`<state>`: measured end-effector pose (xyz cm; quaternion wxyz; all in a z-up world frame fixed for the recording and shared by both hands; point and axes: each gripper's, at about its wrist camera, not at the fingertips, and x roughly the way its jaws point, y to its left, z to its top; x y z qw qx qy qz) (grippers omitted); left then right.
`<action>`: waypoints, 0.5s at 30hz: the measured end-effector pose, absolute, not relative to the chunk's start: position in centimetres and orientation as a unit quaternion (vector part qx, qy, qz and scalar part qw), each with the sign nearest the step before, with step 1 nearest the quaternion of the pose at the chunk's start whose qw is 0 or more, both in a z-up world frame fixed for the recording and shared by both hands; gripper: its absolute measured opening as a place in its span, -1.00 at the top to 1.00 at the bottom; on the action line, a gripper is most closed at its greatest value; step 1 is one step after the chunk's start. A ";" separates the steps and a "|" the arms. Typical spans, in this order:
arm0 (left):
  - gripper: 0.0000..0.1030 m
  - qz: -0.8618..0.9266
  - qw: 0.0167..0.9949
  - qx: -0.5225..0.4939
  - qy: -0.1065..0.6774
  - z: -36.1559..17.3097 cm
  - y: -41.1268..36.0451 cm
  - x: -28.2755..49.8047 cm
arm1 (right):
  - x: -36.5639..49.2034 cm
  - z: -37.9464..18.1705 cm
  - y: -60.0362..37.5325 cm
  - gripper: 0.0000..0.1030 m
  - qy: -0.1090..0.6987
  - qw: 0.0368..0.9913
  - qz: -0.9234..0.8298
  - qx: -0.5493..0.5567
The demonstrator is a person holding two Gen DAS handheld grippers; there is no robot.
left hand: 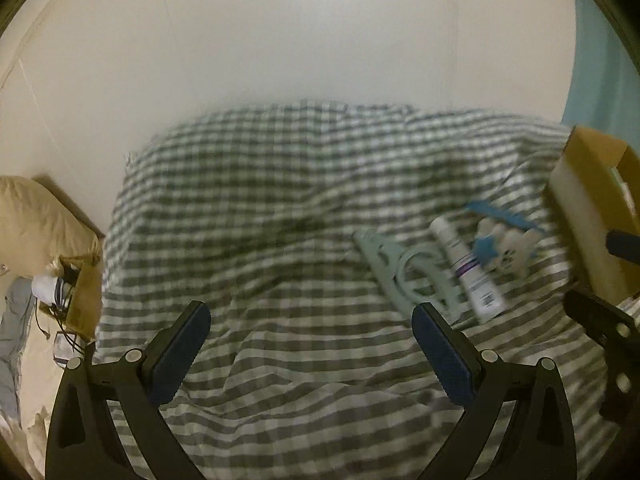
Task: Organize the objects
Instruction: 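Grasp the white plush toy with the right gripper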
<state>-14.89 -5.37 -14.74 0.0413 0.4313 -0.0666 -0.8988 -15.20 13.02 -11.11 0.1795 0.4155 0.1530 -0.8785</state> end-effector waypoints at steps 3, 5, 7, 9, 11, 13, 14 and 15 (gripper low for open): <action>-1.00 -0.893 0.052 0.440 -0.080 -16.4 -5.2 -15.8 | -17.7 -14.0 12.5 -0.49 0.151 0.159 -0.871 0.440; -1.00 -0.890 0.048 0.447 -0.079 -17.2 -5.2 -16.3 | -19.5 -15.6 12.6 -0.49 0.141 0.142 -0.863 0.465; -1.00 -0.888 0.043 0.452 -0.075 -17.8 -5.2 -16.7 | -21.1 -16.8 13.0 -0.49 0.120 0.135 -0.854 0.489; -1.00 -0.886 0.037 0.458 -0.069 -18.2 -5.1 -17.3 | -22.3 -17.6 13.3 -0.49 0.105 0.131 -0.849 0.501; -1.00 -0.884 0.033 0.463 -0.062 -18.5 -5.0 -17.6 | -23.5 -18.2 13.1 -0.48 0.093 0.140 -0.845 0.509; -1.00 -0.883 0.030 0.465 -0.058 -18.6 -4.9 -17.7 | -24.3 -18.6 12.9 -0.29 0.088 0.144 -0.841 0.515; -1.00 -0.883 0.030 0.466 -0.058 -18.6 -4.8 -17.7 | -24.6 -18.9 12.8 -0.09 0.087 0.145 -0.837 0.520; -1.00 -0.882 0.028 0.467 -0.056 -18.7 -4.8 -17.7 | -24.8 -19.3 12.7 -0.01 0.086 0.145 -0.835 0.525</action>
